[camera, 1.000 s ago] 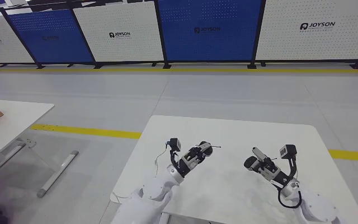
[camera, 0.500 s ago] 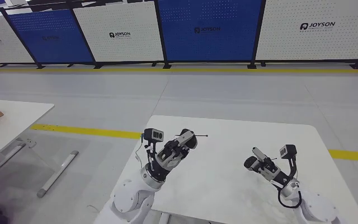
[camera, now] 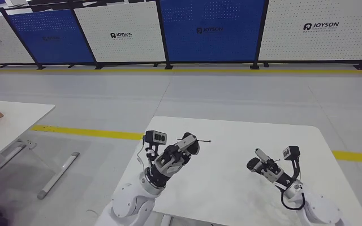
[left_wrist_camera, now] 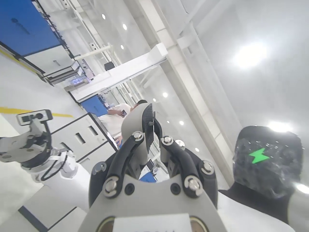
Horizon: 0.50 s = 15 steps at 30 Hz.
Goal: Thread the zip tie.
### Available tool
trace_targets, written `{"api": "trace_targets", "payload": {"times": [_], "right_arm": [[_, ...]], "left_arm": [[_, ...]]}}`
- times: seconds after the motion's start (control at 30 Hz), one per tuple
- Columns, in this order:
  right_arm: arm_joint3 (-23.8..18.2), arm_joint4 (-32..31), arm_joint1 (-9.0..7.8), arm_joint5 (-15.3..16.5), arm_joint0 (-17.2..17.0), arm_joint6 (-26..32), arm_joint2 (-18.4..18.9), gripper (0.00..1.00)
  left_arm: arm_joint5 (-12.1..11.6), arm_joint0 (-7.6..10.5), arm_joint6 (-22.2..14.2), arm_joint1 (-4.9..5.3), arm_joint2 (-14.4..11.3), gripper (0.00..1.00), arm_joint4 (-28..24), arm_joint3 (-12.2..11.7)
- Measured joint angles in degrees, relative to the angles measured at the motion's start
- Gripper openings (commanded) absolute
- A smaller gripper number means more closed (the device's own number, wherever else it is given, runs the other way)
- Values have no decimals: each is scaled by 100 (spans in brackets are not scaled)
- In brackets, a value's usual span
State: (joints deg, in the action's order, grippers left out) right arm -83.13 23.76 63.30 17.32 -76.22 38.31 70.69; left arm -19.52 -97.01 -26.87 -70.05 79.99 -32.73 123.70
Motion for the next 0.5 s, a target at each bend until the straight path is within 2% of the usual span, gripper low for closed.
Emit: {"api": "trace_targets", "payload": {"times": [0.07,0.23,0.3,0.4,0.5], "right_arm": [[0,0,0,0,0,0,0,100],[0,0,0,0,0,0,0,100],[0,0,0,0,0,0,0,100],[0,0,0,0,0,0,0,100],[0,0,0,0,0,0,0,100]], "left_arm": [[3,-61,19,-1,47,0,30,53],[4,-54,21,-2,39,0,35,44],[71,-31,78,-2,25,0,97,-17],[345,117,288,-4,-80,0,498,-309],[481,314,478,-17,-275,0,979,-757]]}}
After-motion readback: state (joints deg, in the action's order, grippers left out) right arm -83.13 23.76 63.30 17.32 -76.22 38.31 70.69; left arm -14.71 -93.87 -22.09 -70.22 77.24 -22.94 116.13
